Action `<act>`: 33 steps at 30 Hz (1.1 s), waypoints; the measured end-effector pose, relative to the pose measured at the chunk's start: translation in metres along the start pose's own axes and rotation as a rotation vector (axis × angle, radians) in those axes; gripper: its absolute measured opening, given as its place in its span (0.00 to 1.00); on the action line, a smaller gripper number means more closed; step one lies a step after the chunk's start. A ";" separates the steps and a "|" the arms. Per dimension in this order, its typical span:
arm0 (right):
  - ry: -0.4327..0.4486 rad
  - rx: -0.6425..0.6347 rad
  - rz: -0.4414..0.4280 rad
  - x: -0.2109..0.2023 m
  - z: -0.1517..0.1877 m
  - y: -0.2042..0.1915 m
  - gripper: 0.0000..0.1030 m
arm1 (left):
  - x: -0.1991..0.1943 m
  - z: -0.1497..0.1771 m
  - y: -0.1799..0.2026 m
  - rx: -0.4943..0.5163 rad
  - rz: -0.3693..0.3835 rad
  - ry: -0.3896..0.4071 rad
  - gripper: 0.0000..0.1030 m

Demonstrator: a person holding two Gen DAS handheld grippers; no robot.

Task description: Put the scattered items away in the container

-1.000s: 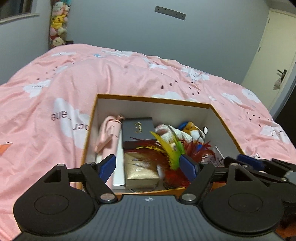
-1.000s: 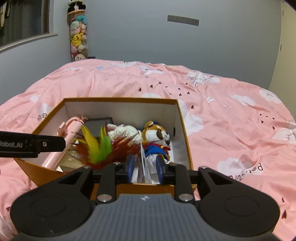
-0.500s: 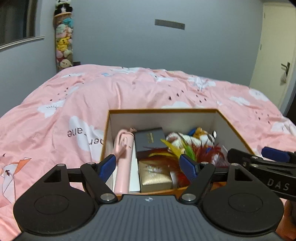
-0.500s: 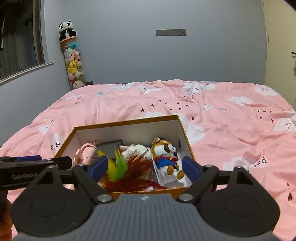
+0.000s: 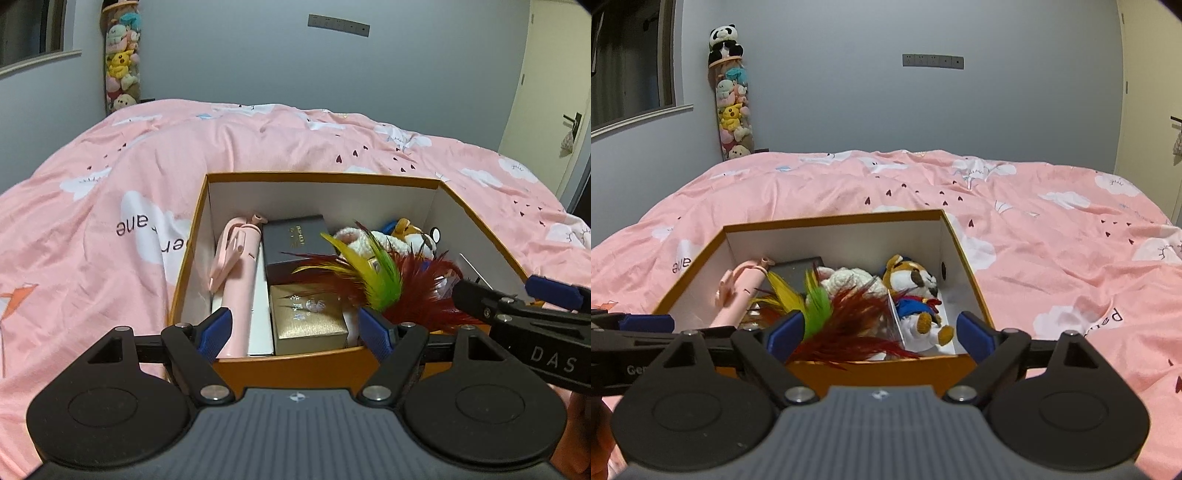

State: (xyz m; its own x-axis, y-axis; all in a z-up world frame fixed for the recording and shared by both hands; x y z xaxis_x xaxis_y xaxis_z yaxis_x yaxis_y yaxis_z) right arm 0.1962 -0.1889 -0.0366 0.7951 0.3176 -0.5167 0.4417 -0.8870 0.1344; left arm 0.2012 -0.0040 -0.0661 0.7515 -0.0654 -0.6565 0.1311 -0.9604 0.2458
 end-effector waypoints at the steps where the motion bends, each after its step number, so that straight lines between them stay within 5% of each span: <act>1: -0.005 0.002 -0.001 0.002 0.001 0.000 0.88 | 0.001 0.000 -0.001 -0.007 0.002 -0.002 0.86; 33: 0.011 -0.066 0.040 0.029 0.026 -0.005 0.99 | 0.021 0.018 -0.007 -0.020 -0.055 0.064 0.91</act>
State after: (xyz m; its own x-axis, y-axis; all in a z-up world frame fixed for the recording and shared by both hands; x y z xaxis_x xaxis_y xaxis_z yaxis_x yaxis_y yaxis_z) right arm 0.2060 -0.1842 -0.0741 0.8169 0.2862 -0.5008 0.4357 -0.8751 0.2107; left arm 0.2043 -0.0036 -0.0943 0.7823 0.0056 -0.6229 0.1859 -0.9565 0.2248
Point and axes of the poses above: each gripper's, at about its wrist camera, not at the fingertips, and x roughly the way its jaws point, y to its right, z to its underside, the point moved 1 cm from there along x, roughly the way its jaws point, and after that the axes turned 11 degrees about -x, right-handed, at the moved point
